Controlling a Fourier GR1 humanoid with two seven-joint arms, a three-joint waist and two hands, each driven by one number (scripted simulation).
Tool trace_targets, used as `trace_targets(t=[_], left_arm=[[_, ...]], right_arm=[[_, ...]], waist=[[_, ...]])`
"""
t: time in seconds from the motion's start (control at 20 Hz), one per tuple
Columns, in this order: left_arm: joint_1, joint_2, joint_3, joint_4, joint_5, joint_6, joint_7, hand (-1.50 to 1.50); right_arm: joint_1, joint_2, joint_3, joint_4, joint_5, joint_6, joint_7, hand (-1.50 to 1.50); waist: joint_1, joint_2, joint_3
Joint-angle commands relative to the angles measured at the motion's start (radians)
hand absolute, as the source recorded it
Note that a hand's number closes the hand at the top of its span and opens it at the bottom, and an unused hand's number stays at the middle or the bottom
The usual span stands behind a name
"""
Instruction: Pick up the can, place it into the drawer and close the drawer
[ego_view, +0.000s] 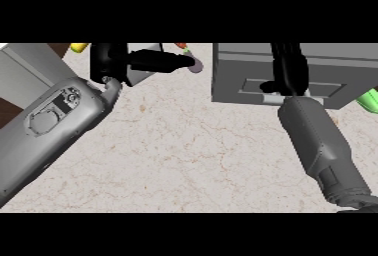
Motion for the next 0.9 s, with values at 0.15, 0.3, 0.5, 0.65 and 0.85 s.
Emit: trace_targets(t=[0.15,0.3,0.5,0.65,0.85], left_arm=[[0.095,0.046,0.020,-0.085,-0.015,-0.023,-0.018,-1.50],[0.085,0.056,0.018,-0.107,-0.027,-0.016,0.021,-1.50],[0.171,0.052,0.034,-0.116,-0.023,-0.039,-0.042,-1.50],[0.151,0.025,0.030,-0.127,-0.046,-0.009,-0.032,-1.50],[0.193,0.028,0.021,-0.150,-0.051,-0.024,-0.066,-1.50]], right_arm=[[-0.120,-0.050,-0.046,0.151,-0.018,-0.020,-0.045,-1.50],[-0.185,-0.028,-0.049,0.182,-0.004,-0.020,0.008,-1.50],[-0.240,-0.028,-0.066,0.207,-0.016,0.013,0.014,-1.50],[-0.236,-0.021,-0.080,0.230,-0.034,0.015,-0.045,-1.50],[-0.254,0.000,-0.172,0.183,-0.153,0.028,-0.162,-1.50]], waist=[[0.022,0.015,0.003],[0.026,0.016,0.003],[0.027,0.020,0.002],[0.025,0.024,0.004],[0.034,0.026,0.006]])
